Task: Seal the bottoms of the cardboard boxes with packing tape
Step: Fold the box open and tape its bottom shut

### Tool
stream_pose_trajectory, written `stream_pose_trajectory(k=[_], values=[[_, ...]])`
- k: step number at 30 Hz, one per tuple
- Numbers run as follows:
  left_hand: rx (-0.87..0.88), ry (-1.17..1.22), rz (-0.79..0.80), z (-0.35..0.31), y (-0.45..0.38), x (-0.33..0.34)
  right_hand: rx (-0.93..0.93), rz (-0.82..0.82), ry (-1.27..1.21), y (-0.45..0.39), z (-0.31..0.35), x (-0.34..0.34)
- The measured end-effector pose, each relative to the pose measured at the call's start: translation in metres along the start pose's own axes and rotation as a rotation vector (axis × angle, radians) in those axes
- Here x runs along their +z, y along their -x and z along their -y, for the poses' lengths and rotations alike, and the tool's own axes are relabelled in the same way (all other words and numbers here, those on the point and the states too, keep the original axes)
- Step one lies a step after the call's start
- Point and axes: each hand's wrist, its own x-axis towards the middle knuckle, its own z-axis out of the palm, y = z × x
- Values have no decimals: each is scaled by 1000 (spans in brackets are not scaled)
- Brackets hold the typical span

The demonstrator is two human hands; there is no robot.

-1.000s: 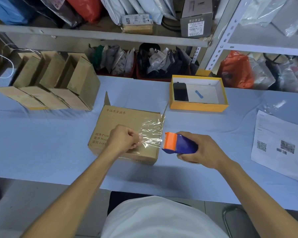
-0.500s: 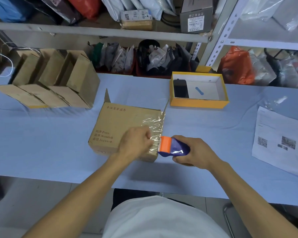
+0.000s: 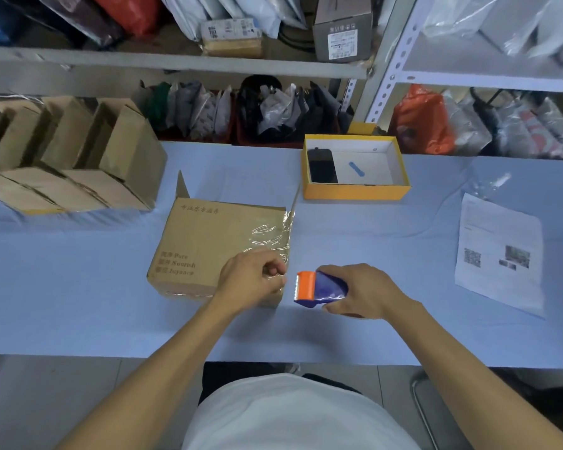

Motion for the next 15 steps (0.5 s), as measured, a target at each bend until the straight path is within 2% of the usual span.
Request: stream_pose_trajectory(k=[5,8,11,12,15], values=[[-18,15,-48,-3,3,3,-14,45,31,-23,16,9],[-15,14,-57,-5,3,3,44,64,25,-28,16,9],[-19,-13,-67,-3,2,4,100,199,158,-28,18,17],[-17,-11,-59,-2,3,6,127,218,129,-26,19,25],[-7,-3,-78,1,1,7,191,101,-38,-25,13,27]])
